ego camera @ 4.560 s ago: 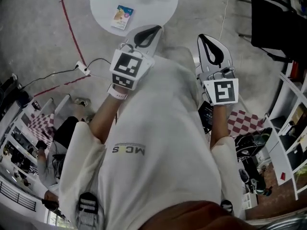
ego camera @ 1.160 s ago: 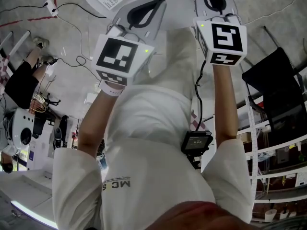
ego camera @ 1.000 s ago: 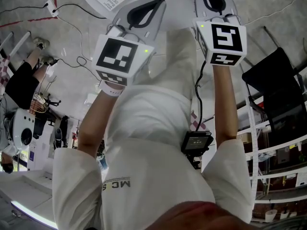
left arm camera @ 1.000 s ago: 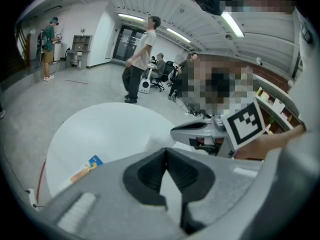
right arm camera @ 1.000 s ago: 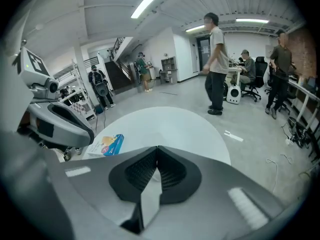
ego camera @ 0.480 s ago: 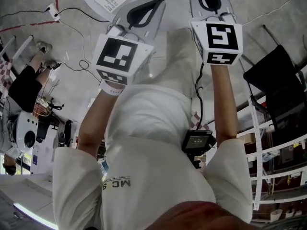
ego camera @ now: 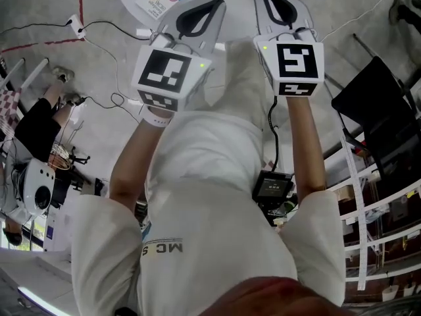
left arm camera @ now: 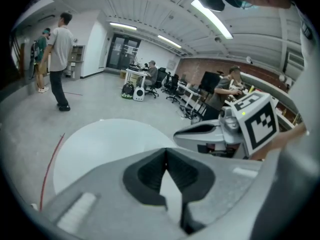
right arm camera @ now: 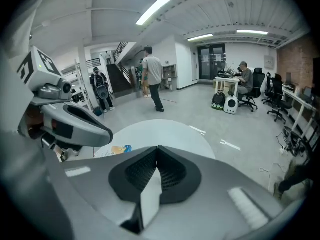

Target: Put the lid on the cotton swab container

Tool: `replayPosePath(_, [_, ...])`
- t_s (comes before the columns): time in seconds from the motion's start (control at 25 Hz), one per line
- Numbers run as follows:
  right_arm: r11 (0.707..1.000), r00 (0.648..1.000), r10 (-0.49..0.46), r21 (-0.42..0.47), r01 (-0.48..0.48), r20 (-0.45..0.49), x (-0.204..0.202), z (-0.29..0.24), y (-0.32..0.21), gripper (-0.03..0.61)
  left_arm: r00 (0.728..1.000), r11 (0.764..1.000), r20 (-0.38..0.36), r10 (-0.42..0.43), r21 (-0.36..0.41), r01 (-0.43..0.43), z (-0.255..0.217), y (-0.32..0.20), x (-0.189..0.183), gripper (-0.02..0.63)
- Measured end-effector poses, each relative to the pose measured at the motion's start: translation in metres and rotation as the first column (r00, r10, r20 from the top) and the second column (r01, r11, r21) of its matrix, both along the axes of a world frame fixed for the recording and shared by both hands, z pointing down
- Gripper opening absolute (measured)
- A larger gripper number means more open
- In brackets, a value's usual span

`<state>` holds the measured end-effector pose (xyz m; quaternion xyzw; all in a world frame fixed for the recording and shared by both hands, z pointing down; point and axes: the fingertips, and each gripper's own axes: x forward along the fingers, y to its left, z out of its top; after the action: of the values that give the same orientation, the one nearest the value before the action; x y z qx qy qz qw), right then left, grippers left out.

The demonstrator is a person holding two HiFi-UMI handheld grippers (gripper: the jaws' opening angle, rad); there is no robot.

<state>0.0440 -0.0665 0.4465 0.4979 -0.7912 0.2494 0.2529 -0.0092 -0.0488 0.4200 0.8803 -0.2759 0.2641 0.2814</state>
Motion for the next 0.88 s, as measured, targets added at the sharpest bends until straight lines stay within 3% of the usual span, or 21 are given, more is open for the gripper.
replayPosePath(0.24, [1.000,1.000,-0.008,0.028,0.008,-0.014,-0.014,-0.034,0.013,0.000,1.000,0.999,-0.017,0.016,0.033,-0.015,-0.029,0.003,-0.009,0.000])
replayPosePath(0.88, [0.990,0.996,0.084,0.115,-0.080,-0.027,-0.020,-0.131,0.051,0.000,0.995,0.992,-0.059,0.075,0.110,-0.068,-0.112,0.021,-0.024,0.000])
